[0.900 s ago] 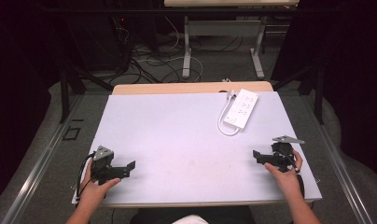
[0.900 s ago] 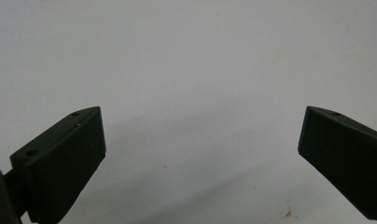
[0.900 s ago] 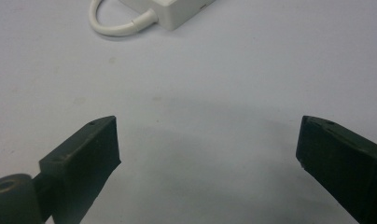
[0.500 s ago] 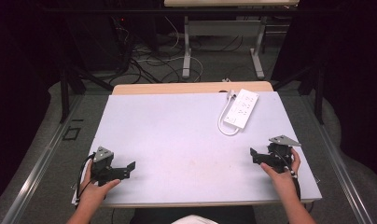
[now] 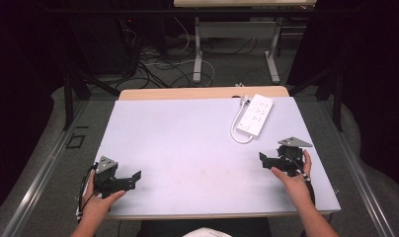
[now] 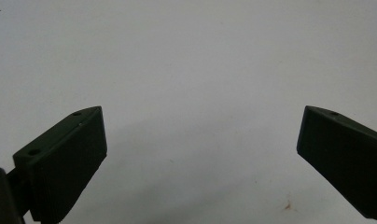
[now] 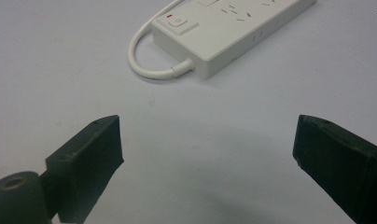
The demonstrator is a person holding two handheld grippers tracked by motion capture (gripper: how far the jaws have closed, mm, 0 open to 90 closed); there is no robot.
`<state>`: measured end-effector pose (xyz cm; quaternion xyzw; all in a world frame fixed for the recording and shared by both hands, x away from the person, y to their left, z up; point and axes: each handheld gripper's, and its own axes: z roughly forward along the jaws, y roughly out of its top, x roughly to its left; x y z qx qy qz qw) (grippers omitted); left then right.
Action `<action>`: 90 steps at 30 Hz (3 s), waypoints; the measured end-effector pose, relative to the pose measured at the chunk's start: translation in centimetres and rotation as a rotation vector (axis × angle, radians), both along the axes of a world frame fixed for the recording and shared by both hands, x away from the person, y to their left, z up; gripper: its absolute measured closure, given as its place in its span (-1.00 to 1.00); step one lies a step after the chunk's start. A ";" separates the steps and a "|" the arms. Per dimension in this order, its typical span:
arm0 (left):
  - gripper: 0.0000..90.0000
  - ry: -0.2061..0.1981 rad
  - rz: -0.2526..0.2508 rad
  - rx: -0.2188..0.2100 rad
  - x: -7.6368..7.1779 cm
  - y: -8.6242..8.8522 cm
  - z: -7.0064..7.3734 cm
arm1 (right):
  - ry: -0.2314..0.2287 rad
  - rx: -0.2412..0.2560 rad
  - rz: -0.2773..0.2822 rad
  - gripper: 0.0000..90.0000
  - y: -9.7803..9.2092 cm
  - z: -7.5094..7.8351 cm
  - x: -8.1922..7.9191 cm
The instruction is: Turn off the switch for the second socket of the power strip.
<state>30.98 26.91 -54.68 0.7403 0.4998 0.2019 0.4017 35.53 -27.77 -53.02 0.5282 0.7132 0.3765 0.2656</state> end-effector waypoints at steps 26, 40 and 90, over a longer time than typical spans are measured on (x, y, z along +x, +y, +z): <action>-0.95 -0.003 0.002 0.003 0.0 -0.1 0.0 | -0.028 -0.008 0.065 -0.55 1.7 5.2 4.4; -0.93 -0.004 0.003 0.005 0.0 0.1 0.0 | 0.000 -0.012 0.126 -0.35 2.0 6.6 7.6; -0.90 0.012 0.011 0.001 0.1 0.5 -0.2 | 0.041 -0.050 0.018 -0.14 3.3 6.3 16.6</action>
